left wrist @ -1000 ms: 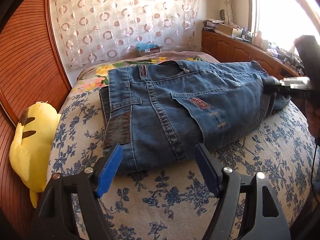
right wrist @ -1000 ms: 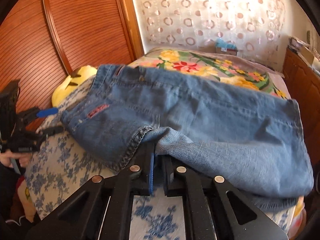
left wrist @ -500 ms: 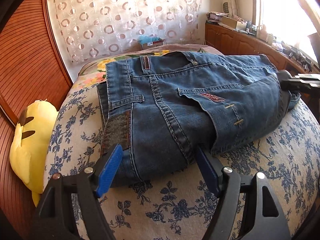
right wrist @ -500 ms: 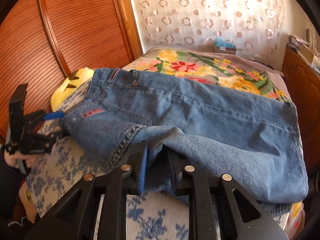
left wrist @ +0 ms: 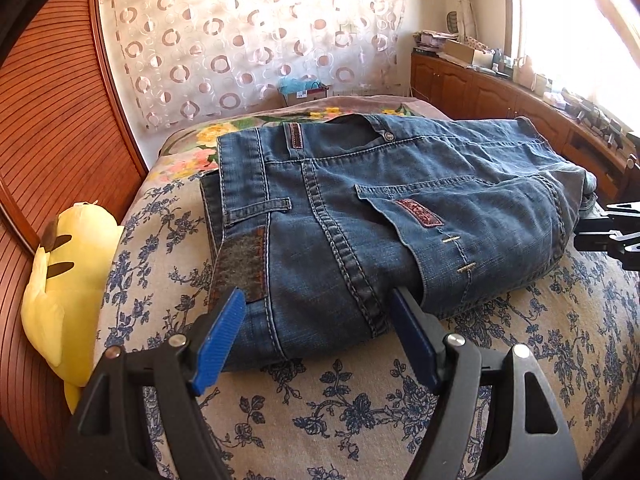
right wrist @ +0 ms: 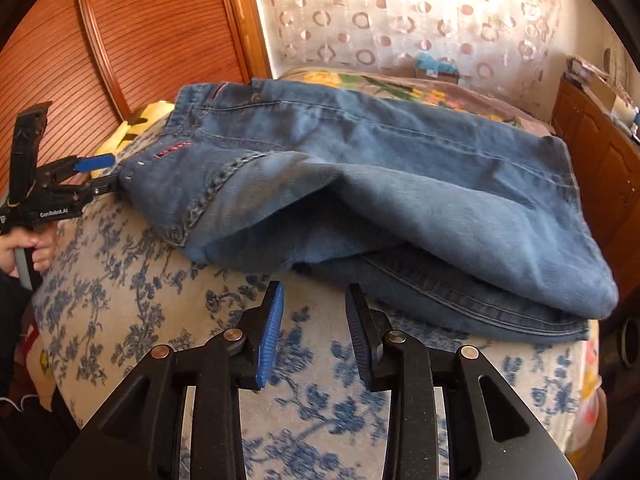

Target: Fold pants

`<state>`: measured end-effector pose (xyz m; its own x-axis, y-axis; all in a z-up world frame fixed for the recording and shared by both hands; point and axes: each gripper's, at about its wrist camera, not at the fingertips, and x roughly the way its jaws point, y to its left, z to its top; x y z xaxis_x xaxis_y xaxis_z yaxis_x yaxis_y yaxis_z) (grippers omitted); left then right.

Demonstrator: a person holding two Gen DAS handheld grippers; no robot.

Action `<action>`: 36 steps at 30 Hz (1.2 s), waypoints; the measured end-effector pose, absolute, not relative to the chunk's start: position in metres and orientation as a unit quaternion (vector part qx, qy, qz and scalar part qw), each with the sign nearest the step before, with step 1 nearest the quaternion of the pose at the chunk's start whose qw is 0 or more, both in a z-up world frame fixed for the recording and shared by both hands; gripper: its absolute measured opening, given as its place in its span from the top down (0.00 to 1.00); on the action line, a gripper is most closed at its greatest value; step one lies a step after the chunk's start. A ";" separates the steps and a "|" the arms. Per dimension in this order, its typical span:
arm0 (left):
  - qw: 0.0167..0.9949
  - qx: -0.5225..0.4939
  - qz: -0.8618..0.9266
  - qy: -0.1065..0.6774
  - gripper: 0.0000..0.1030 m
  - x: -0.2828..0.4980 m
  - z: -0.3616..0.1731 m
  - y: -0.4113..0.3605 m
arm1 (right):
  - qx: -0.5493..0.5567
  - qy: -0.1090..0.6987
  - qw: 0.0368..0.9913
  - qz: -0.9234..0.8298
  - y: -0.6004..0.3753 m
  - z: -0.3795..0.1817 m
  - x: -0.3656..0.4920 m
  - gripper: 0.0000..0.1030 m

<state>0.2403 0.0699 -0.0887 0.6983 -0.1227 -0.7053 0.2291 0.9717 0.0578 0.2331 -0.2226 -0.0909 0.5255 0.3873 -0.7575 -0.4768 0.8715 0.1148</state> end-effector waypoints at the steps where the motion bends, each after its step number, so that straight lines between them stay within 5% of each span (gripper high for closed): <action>1: 0.919 0.071 -0.095 0.376 0.28 0.239 -0.088 0.070 | -0.051 0.417 0.872 0.251 -0.221 -0.091 0.233 0.69; 7: 0.919 0.071 -0.092 0.377 0.28 0.238 -0.088 0.072 | -0.043 0.414 0.870 0.263 -0.205 -0.093 0.243 0.68; 8: 0.919 0.070 -0.091 0.377 0.28 0.237 -0.088 0.073 | -0.039 0.415 0.869 0.266 -0.204 -0.094 0.245 0.71; 10: 0.919 0.068 -0.090 0.378 0.28 0.237 -0.088 0.075 | -0.032 0.413 0.867 0.278 -0.205 -0.092 0.243 0.96; 15: 0.918 0.069 -0.086 0.381 0.28 0.239 -0.090 0.078 | -0.022 0.380 0.874 0.303 -0.213 -0.065 0.225 1.00; 29: 0.924 0.047 -0.067 0.374 0.28 0.226 -0.088 0.108 | -0.045 0.371 0.886 0.276 -0.206 -0.059 0.214 1.00; 34: 0.922 0.027 -0.054 0.382 0.28 0.227 -0.093 0.131 | -0.042 0.385 0.883 0.266 -0.206 -0.073 0.217 0.89; 36: 0.919 0.019 -0.060 0.389 0.36 0.230 -0.096 0.134 | -0.041 0.390 0.882 0.261 -0.204 -0.079 0.220 0.78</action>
<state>0.2296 0.1341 -0.0960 0.6908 -0.0950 -0.7168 0.1243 0.9922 -0.0117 0.2196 -0.2042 -0.0790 0.5588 0.4287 -0.7099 -0.4934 0.8599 0.1309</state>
